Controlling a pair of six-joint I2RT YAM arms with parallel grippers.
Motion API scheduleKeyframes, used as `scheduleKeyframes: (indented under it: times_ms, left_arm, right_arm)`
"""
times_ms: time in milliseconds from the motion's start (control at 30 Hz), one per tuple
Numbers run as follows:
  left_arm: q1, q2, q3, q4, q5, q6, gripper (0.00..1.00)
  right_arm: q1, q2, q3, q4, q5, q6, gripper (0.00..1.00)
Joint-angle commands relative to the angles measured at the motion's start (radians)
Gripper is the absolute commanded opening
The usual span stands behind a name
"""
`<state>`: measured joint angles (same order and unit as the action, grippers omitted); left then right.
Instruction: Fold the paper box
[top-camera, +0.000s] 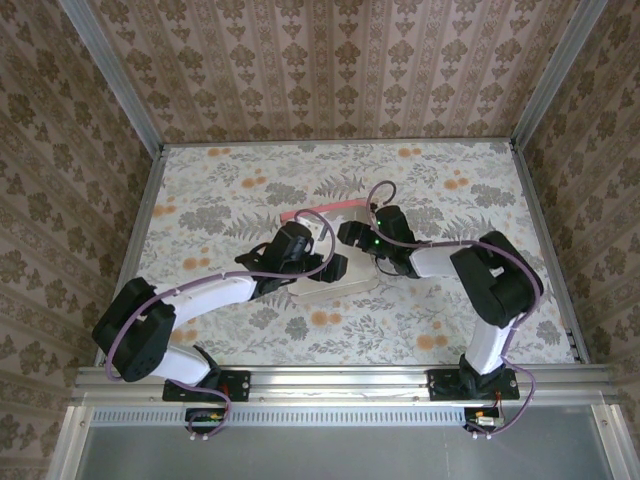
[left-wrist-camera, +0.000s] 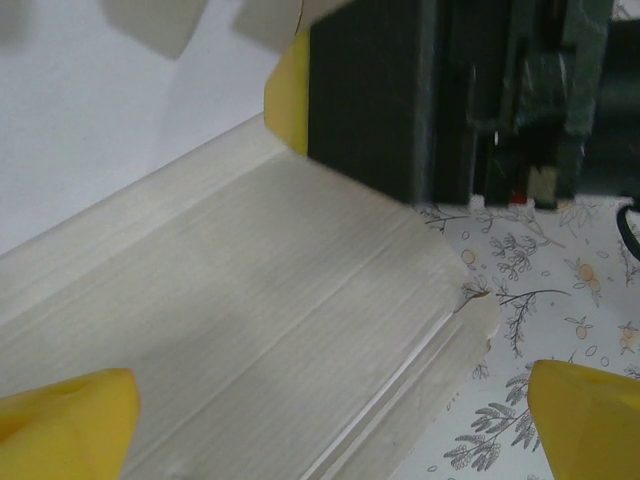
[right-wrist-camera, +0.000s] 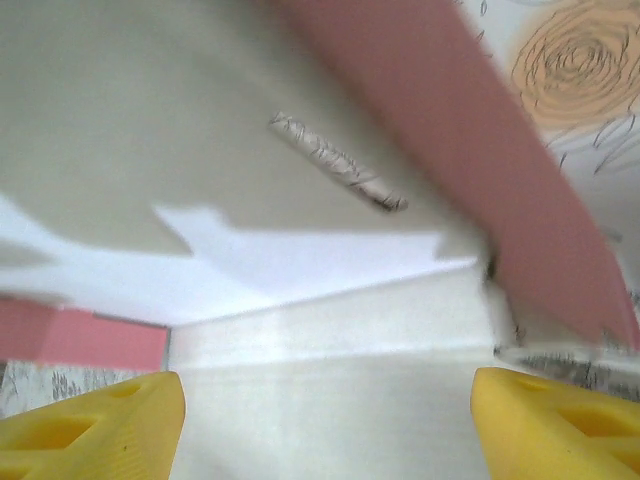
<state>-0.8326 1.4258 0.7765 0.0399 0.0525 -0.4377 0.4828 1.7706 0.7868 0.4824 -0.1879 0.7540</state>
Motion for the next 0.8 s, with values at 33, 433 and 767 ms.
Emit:
scheduleKeyframes:
  times_ms: [33, 433, 767]
  left_arm:
    - [0.010, -0.007, 0.049, 0.050, 0.044, 0.077, 1.00]
    - [0.050, 0.074, 0.125, 0.100, 0.243, 0.129, 1.00]
    - [0.091, 0.069, 0.125, 0.055, 0.303, 0.150, 1.00]
  right_arm:
    - [0.048, -0.128, -0.023, -0.160, 0.076, -0.050, 0.77]
    - [0.143, -0.449, -0.050, -0.442, 0.302, -0.075, 0.76]
    - [0.144, -0.591, -0.027, -0.592, 0.367, -0.165, 0.74]
